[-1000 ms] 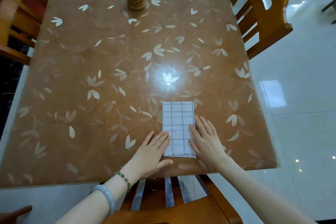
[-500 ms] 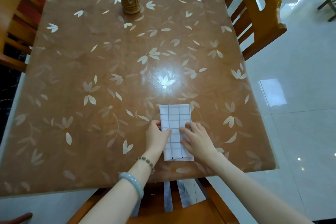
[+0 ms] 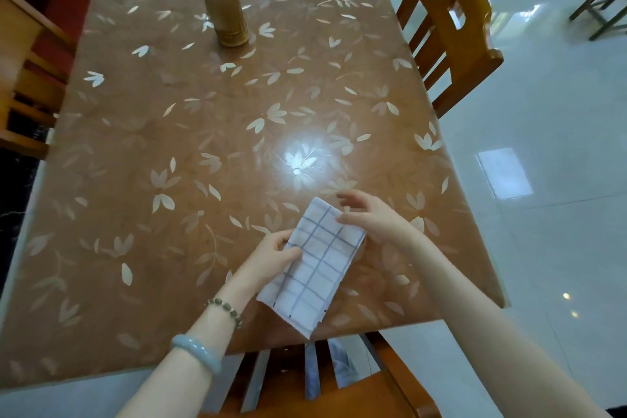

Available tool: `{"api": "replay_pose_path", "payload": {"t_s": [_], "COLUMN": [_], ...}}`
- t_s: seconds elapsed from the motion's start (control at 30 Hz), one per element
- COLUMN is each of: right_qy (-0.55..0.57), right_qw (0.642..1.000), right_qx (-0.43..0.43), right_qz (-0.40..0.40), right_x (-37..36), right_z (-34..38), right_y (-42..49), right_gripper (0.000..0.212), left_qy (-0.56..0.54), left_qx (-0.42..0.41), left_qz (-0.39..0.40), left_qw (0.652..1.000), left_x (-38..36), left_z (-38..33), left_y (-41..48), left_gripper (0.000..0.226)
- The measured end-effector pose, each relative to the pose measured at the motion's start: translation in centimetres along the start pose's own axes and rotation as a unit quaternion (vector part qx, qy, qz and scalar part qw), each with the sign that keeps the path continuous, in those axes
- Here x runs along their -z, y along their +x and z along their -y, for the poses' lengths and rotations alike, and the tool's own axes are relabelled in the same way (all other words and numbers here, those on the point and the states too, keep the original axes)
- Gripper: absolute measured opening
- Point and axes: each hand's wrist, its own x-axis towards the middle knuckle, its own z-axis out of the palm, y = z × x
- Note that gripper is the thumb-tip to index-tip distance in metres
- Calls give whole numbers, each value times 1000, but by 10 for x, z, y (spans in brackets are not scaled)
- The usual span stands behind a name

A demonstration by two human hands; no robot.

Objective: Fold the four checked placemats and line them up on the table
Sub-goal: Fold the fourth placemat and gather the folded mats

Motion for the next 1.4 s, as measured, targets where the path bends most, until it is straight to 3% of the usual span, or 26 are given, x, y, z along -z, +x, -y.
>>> {"api": "replay_pose_path", "payload": {"t_s": [0.07, 0.17, 0.47, 0.57, 0.7, 0.83, 0.93, 1.17, 1.3, 1.4], "right_qy": [-15, -4, 91, 148, 233, 325, 370, 467, 474, 472], "right_qw": [997, 996, 994, 981, 953, 905, 868, 794, 781, 778], "right_qx": [-10, 15, -18, -26, -45, -53, -60, -32, -28, -32], "right_qz": [79, 89, -60, -125, -190, -268, -325, -388, -406, -413], "right_x": [5, 2, -19, -24, -41, -63, -68, -44, -12, 22], "right_z": [11, 18, 23, 26, 23, 14, 3, -25, -54, -86], "right_y": [-8, -21, -69, -98, -138, -178, -208, -280, -303, -318], "right_gripper": [30, 19, 16, 15, 16, 19, 27, 13, 16, 20], "left_qy": [6, 7, 72, 50, -116, -207, -189, -124, -55, -42], "left_qx": [5, 12, 13, 18, 16, 4, -39, -113, -154, -138], "left_qz": [24, 49, 144, 138, 39, -23, -16, 27, 21, 26], "left_qw": [1000, 999, 987, 989, 992, 978, 981, 985, 986, 989], "left_x": [12, 23, 36, 45, 48, 25, 0, -73, -119, -167], "left_z": [-5, -12, -30, -25, -11, -20, -37, -73, -86, -94], "left_y": [-7, -18, -47, -66, -84, -98, -109, -114, -104, -91], "left_gripper": [31, 30, 30, 32, 44, 23, 11, 8, 10, 15]}}
